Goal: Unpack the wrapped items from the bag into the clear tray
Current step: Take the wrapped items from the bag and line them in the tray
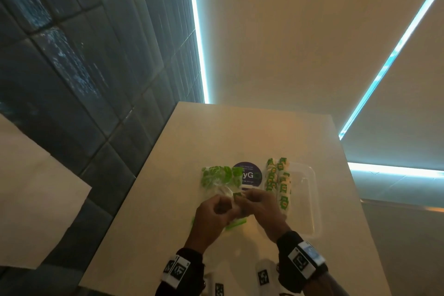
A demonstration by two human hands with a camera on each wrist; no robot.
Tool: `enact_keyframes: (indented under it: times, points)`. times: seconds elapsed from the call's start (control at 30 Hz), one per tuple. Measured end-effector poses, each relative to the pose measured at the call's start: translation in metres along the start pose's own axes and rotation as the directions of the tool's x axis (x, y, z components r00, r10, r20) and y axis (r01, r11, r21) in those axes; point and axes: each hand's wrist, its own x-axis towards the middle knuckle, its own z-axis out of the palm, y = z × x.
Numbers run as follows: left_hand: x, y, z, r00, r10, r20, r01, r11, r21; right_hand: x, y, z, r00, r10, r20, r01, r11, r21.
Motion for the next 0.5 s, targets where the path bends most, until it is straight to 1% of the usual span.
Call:
enact_keyframes:
  times: [0.1,0.2,0.27,0.3,0.33,0.37,0.4,0.43,0.5]
  points:
    - [-0.001,0.004,0.002,1.000,-0.007,-0.021,0.007,1.000,-0.007,-0.001,0.001,0.002,1.000,-0.005,-0.026,0.006,0.999,0.040]
    - [-0.001,0.006,0.004,1.000,-0.013,-0.029,0.013,1.000,0.010,-0.002,0.001,0.002,0.999,0.015,-0.043,-0.012,0.997,0.076]
    - [-0.001,0.001,0.002,0.999,-0.022,-0.031,0.023,0.999,0.029,-0.001,0.003,0.001,0.996,0.035,-0.081,-0.029,0.997,0.076]
    - [0.000,-0.004,0.000,0.999,-0.015,-0.041,0.018,0.997,0.075,0.000,0.005,0.000,0.993,0.049,-0.111,-0.041,0.996,0.076]
    - [0.000,-0.012,-0.003,0.998,0.003,-0.068,0.008,0.986,0.166,0.000,0.006,-0.002,0.988,0.063,-0.141,-0.052,0.995,0.082]
    - [-0.001,-0.020,-0.006,0.994,0.024,-0.104,0.006,0.960,0.280,0.001,0.007,-0.005,0.983,0.074,-0.168,-0.059,0.994,0.087]
    - [-0.002,-0.029,-0.011,0.990,0.040,-0.136,0.018,0.915,0.403,0.001,0.008,-0.009,0.978,0.082,-0.191,-0.065,0.994,0.092]
    - [-0.004,-0.039,-0.015,0.988,0.045,-0.149,0.041,0.850,0.525,0.002,0.009,-0.013,0.975,0.088,-0.204,-0.070,0.993,0.095]
    - [-0.008,-0.061,-0.019,0.993,0.020,-0.116,0.072,0.677,0.733,0.001,0.009,-0.018,0.974,0.094,-0.204,-0.075,0.992,0.097]
